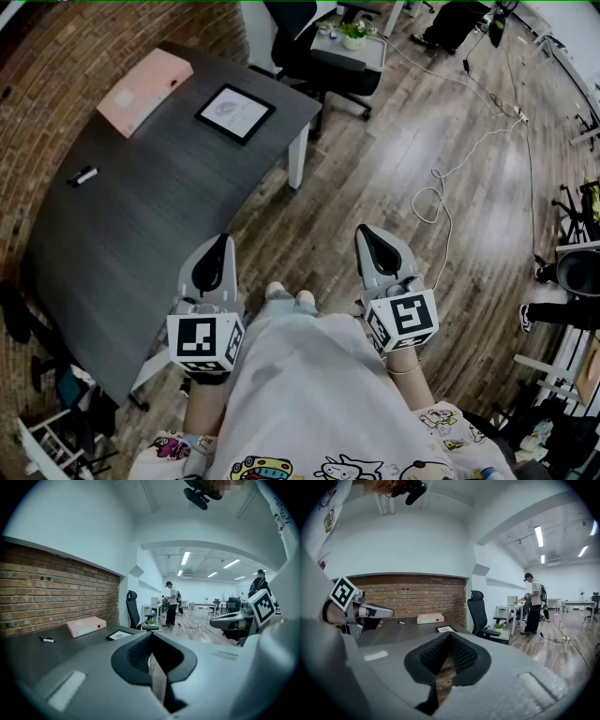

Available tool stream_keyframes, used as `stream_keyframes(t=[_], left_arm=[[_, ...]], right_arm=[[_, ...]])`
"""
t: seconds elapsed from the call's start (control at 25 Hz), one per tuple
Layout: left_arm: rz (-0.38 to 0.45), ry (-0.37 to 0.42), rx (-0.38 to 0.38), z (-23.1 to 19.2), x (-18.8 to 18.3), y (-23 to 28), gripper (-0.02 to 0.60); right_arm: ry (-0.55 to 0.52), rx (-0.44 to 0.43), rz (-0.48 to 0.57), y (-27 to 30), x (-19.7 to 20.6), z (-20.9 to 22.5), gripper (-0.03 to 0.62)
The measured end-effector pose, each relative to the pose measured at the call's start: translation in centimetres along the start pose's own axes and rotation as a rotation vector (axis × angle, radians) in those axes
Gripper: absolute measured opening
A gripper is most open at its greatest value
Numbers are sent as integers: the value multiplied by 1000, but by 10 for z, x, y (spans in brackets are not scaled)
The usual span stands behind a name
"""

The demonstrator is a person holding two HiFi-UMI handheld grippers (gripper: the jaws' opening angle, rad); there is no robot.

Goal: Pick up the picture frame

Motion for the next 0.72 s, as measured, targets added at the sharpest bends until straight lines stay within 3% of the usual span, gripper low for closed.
stream_keyframes(t=[0.24,0.44,0.72], left_arm=[[-1,2,-23,4,3,-2,14],[-6,4,-18,3,4,-1,14],[-20,-14,-21,-11,9,35,21]], right_arm=[[5,-14,-5,-7,2,8,7],[31,-17,-2,-7,6,11,50],[70,-37,-22,24,13,24,90]])
Point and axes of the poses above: the fingertips, and each gripper's own axes: y forward along the fingers, z to its right, x out of its underside, the point moved 2 cm from there along -y, backward along the fingers, and after that the axes turned 1 degree about z, right-handed, at the moved point
